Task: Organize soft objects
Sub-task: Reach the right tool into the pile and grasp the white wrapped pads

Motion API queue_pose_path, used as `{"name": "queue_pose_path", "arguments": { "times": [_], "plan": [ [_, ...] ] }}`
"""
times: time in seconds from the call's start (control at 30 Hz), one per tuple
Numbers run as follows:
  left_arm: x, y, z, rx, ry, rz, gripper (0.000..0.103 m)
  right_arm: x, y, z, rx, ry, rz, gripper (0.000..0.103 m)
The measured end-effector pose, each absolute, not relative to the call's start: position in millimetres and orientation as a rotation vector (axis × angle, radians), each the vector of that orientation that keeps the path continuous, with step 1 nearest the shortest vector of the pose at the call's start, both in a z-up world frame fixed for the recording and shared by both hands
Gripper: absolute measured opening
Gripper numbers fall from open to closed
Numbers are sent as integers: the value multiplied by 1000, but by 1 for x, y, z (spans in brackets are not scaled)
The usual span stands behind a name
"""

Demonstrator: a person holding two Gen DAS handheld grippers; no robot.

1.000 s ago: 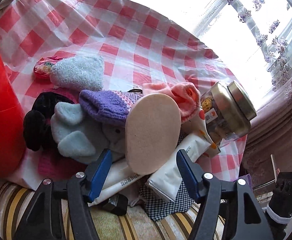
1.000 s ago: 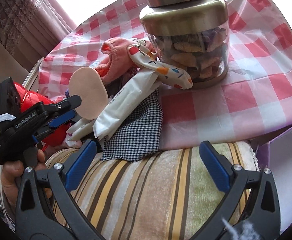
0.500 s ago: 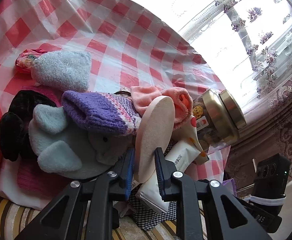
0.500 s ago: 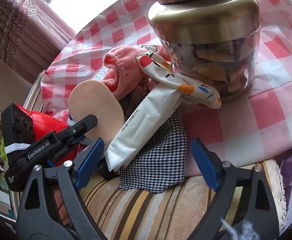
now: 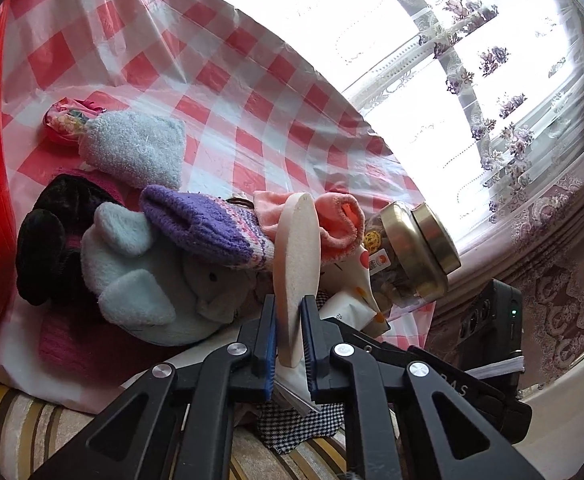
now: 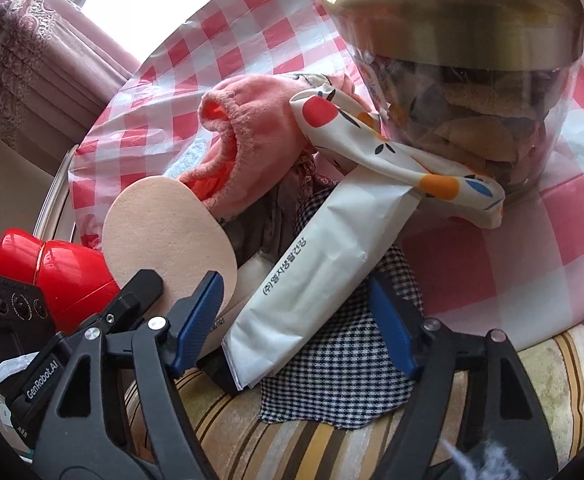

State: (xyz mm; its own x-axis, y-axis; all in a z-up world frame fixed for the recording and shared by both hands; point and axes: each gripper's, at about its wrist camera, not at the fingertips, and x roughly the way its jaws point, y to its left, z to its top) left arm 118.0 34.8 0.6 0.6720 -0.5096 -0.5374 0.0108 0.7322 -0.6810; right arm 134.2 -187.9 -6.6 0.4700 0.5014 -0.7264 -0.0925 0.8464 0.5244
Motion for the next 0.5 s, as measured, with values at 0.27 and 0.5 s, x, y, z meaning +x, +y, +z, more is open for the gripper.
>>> {"name": "queue_pose_path", "arguments": {
  "times": [0.27, 0.5],
  "plan": [
    [114, 36, 3, -703, 765, -338, 10, 143, -184, -15, 443, 1056, 350, 53],
    [107, 33, 10, -686, 737, -343, 6, 136, -188, -9, 442, 1032, 373, 40]
  ]
}}
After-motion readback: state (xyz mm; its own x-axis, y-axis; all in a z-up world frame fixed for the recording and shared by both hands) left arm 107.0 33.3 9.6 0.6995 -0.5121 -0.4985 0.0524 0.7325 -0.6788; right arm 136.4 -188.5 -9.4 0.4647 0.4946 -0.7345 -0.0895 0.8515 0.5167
